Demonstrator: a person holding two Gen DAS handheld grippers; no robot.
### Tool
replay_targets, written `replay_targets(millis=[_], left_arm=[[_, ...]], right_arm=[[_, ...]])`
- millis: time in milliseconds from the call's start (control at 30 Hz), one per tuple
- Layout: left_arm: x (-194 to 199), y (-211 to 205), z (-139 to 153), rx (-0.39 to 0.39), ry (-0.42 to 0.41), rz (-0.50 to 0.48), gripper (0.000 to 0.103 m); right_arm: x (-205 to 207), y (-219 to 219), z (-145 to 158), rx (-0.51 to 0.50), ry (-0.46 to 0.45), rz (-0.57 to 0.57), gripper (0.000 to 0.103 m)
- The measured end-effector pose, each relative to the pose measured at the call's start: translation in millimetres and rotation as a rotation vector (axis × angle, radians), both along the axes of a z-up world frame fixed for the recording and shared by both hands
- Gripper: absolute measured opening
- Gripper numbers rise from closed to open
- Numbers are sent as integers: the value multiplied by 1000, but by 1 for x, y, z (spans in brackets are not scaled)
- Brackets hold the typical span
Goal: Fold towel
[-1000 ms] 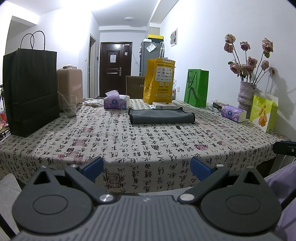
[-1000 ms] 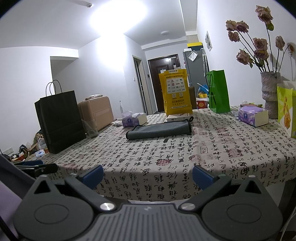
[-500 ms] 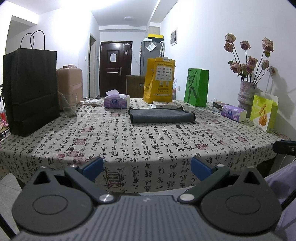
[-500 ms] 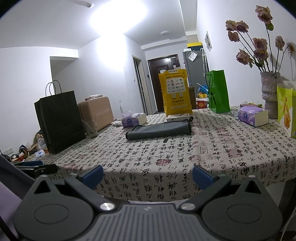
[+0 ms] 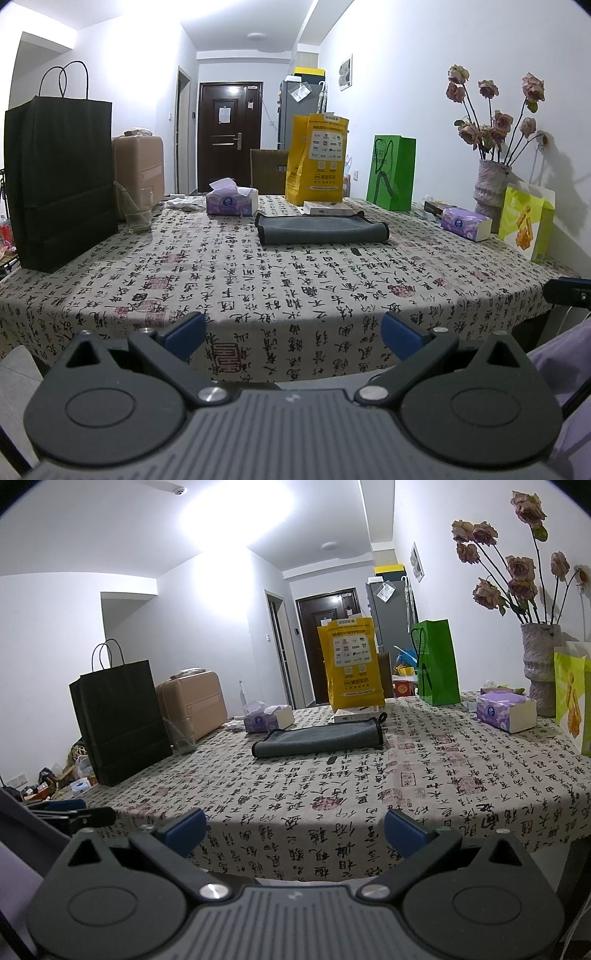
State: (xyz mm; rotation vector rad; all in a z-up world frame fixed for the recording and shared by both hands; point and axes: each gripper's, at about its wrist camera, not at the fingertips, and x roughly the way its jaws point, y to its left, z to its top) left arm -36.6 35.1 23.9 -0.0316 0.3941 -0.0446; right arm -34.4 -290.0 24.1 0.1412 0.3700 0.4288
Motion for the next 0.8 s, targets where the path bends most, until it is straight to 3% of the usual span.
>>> replay_targets(millis=[800], left_arm=[[-1, -3, -3, 0, 5, -13, 103]], right_arm=[[0, 2, -1, 3, 3, 3, 103]])
